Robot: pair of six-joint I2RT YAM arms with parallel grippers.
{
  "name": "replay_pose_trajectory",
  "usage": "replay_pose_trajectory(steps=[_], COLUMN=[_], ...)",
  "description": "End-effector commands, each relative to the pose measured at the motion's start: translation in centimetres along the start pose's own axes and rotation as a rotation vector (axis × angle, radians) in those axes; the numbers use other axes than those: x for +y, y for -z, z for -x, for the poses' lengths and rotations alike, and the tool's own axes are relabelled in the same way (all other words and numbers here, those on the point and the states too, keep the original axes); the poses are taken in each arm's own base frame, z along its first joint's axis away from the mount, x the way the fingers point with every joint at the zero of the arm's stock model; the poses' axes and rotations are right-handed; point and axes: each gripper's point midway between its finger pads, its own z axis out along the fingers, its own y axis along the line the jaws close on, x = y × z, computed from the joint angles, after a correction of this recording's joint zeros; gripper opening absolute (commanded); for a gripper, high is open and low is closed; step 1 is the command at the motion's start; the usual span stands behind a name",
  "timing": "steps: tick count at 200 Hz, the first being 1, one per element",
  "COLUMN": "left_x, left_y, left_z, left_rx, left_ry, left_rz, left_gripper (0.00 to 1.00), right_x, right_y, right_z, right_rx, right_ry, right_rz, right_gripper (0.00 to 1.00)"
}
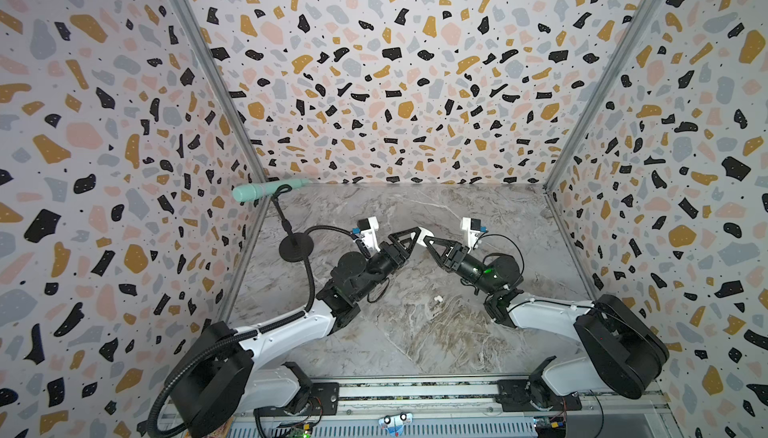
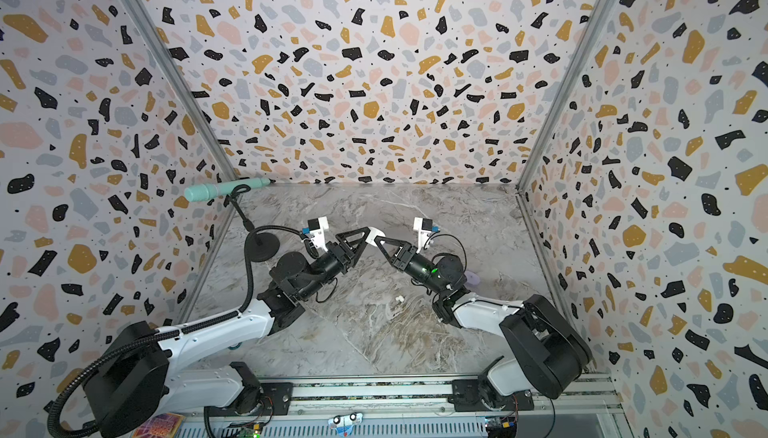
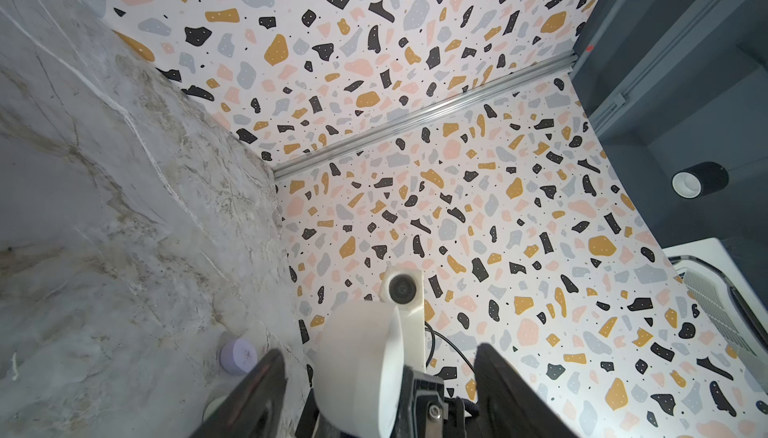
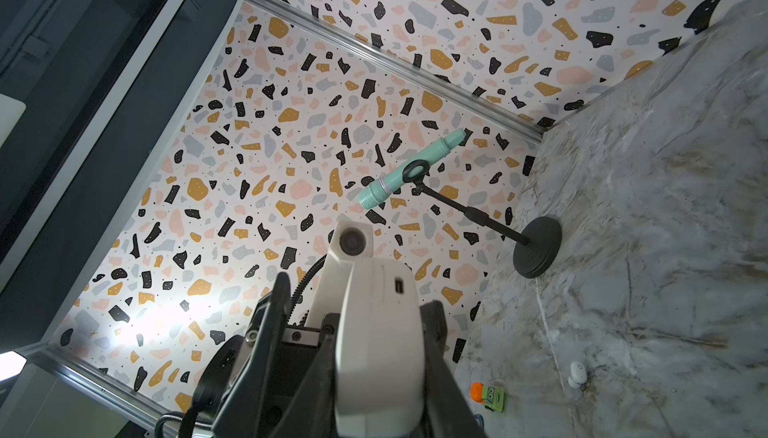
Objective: Insert the wireless bluetooth earbuds into the charging case
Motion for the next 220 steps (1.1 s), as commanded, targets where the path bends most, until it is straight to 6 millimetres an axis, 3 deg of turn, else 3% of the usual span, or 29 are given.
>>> replay_pose_trajectory(steps=[1, 44, 197, 220], left_x=[-2.0, -1.6, -2.9, -2.8], left_y=[0.0, 0.1, 0.3, 0.3], left_z=[0.4, 0.3, -0.4, -0.6], left_rx=[-0.016, -0.026, -0.028, -0.024], left_ry=[-0.024, -0.065, -0.089, -0.092], left_rz=[-0.083, -0.081, -0.179, -0.182], left_gripper=[0.68, 0.51, 0.37, 0.31], right_x=[2.5, 2.4, 2.5, 2.6], right_y=[-0.5, -0.8, -1.5, -1.5], right_z=[0.9, 0.9, 0.9, 0.8], right_rx=[-0.029, -0.029, -0.049, -0.045], right_ry=[0.022, 0.015, -0.047, -0.053], right_rz=[0.074, 0.062, 0.106, 0.112], right_gripper=[0.18, 0.17, 0.15, 0.15])
